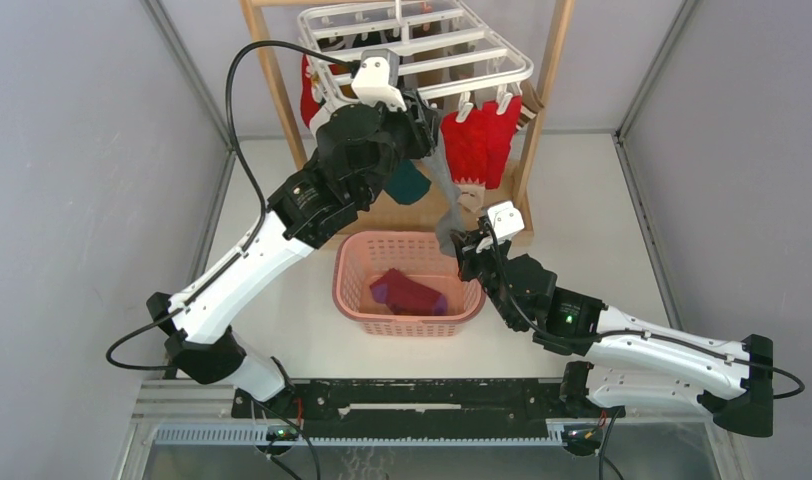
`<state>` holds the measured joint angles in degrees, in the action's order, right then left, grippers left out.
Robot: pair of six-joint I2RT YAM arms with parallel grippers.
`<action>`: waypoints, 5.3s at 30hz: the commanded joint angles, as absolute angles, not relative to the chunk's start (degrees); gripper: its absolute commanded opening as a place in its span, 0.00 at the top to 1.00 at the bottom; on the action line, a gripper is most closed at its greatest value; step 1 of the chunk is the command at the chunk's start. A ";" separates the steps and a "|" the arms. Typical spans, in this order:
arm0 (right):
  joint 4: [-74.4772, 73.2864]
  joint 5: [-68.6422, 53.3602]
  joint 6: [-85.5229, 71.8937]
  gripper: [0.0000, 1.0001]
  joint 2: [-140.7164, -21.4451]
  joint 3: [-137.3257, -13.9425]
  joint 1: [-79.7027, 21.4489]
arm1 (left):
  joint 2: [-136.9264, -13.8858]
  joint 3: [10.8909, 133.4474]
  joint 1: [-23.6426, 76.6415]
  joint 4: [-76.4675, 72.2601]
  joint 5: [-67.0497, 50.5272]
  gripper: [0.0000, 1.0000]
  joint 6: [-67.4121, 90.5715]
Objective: Remove the socks clipped to the hanger
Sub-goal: Remove the sock from the hanger, then place the sock in the bin, then remove the sock from the hanger.
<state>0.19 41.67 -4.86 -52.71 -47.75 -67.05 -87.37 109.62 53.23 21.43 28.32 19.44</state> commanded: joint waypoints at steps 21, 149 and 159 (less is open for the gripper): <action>-0.61 35.41 -5.07 1.00 -53.66 -50.04 -67.04 | -84.78 109.56 52.40 19.27 27.99 0.87 18.61; 25.87 -33.73 -19.01 0.55 -86.34 -62.68 -7.80 | -54.24 77.98 54.05 37.00 23.16 0.00 21.33; 13.72 -21.00 -14.35 0.96 -75.50 -58.64 -11.40 | -51.55 75.72 55.25 36.99 24.17 0.00 22.80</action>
<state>18.31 -27.75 -17.23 -80.79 -60.49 -11.31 -53.39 77.19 54.61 37.93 23.40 21.65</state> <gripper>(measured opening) 0.067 0.996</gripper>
